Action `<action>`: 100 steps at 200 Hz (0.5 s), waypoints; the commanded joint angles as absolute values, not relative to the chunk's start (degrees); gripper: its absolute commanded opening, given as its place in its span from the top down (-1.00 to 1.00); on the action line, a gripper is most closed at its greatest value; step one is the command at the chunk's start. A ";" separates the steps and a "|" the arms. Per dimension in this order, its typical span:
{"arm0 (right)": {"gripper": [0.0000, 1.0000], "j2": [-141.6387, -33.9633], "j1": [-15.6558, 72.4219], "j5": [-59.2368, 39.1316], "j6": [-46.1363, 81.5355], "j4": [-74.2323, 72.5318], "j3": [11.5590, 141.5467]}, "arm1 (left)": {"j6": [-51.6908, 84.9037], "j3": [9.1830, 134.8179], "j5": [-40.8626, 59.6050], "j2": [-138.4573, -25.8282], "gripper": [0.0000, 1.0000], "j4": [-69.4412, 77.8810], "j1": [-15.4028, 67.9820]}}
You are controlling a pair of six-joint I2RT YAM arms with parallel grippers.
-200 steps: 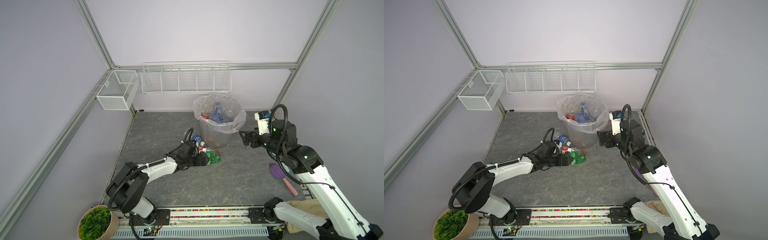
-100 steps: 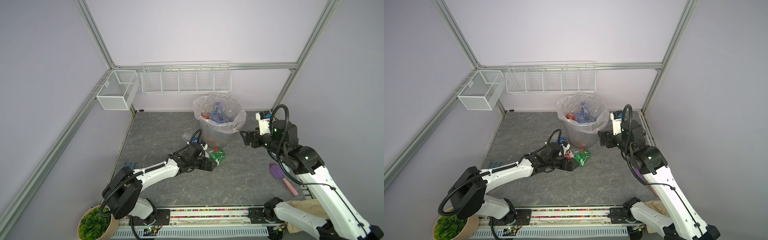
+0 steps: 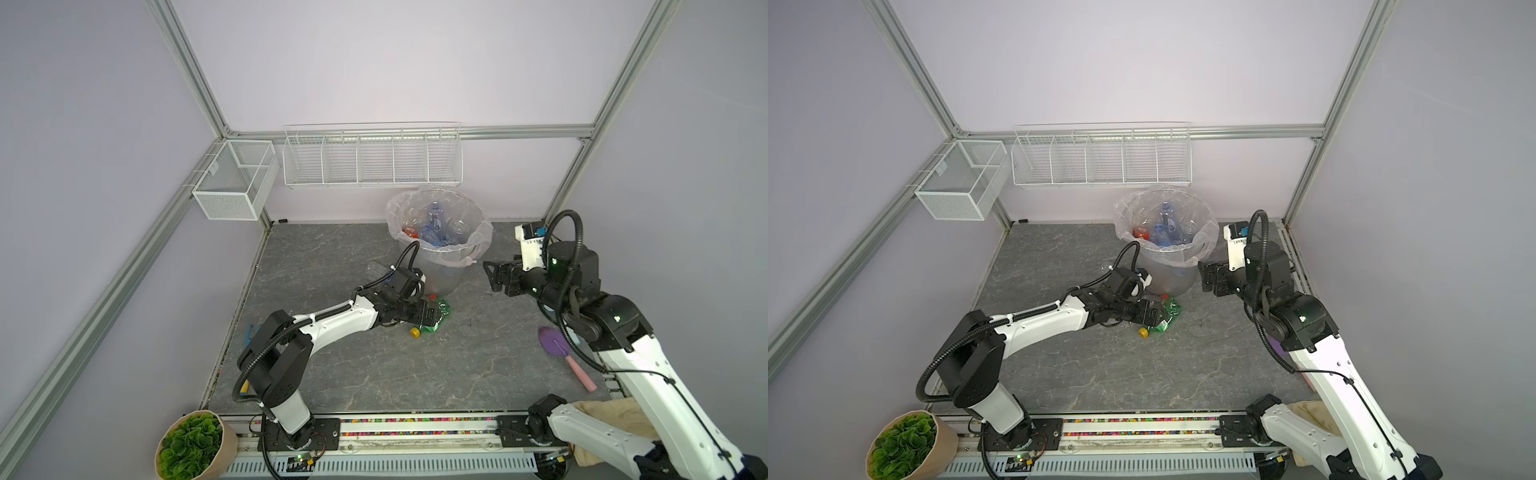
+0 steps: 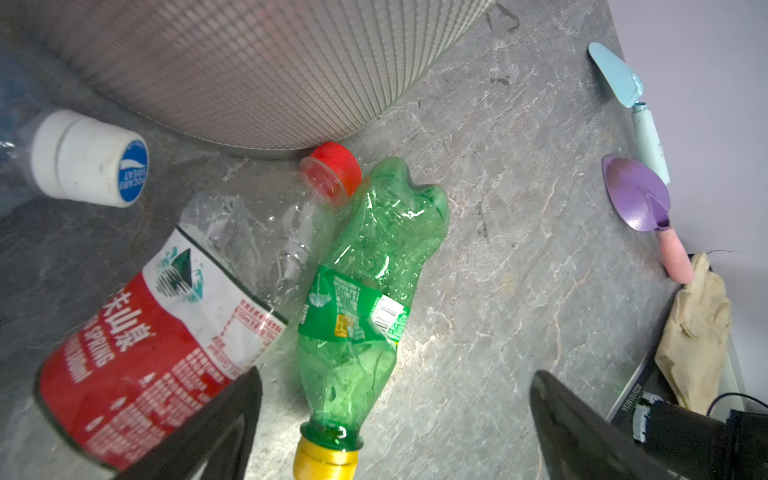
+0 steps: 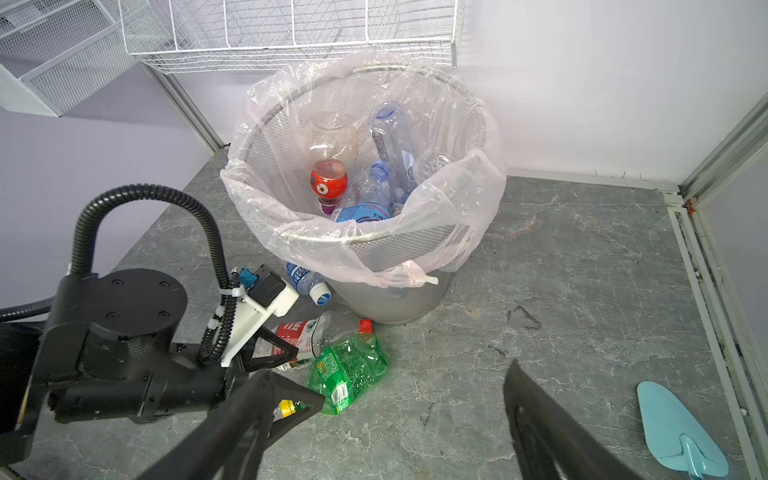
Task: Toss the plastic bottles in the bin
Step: 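Lower the left gripper onto the green yellow-cap bottle and close it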
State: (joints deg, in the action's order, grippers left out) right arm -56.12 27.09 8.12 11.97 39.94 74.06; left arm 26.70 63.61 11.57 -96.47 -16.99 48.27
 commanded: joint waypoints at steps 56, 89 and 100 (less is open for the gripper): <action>-0.77 -54.67 26.44 9.04 11.56 39.37 71.54 | 25.04 69.18 9.24 -101.57 -0.99 -22.07 49.84; -0.77 -54.07 26.18 9.29 11.61 39.33 70.95 | 25.01 71.54 7.95 -103.50 -0.97 -24.41 50.49; -0.77 -53.98 26.18 9.26 11.61 39.32 70.85 | 24.68 72.59 7.47 -104.41 -0.97 -25.32 50.55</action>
State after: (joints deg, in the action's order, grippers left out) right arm -55.07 26.59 8.36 11.99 39.94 71.79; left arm 26.17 69.21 9.47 -102.69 -22.15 50.11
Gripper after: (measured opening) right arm 0.885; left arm 0.987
